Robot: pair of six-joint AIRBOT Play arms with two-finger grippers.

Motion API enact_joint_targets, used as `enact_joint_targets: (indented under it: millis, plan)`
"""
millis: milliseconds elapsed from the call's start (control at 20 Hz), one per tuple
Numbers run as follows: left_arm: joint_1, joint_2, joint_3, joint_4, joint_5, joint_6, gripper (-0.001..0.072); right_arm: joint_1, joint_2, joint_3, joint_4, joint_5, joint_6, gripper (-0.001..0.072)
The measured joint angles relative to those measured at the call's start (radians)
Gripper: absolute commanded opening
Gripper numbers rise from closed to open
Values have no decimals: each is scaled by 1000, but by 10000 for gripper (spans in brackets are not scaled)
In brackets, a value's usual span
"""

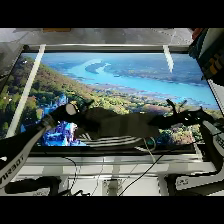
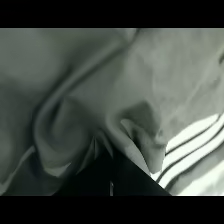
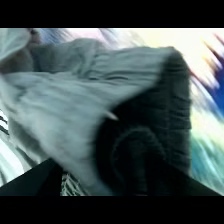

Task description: Fold the clothes and pants, and hang the long-sleeved shirts on hangers.

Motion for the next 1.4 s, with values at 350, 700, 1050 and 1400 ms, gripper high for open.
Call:
enact_joint_targets:
  millis: [350,700,1050,1400]
  plan:
    - [183,8,162,81,-58,2,3,157,0,242,-48,-78,157,545]
    - [203,18,201,101,-128,19,3,149,2,301,-249,69,360,478]
    - [200,19,204,104,-141,23,3,146,0,204,-186,117,392,209]
    - [210,25,226,105,-149,23,2,146,3,240,71,97,394,26]
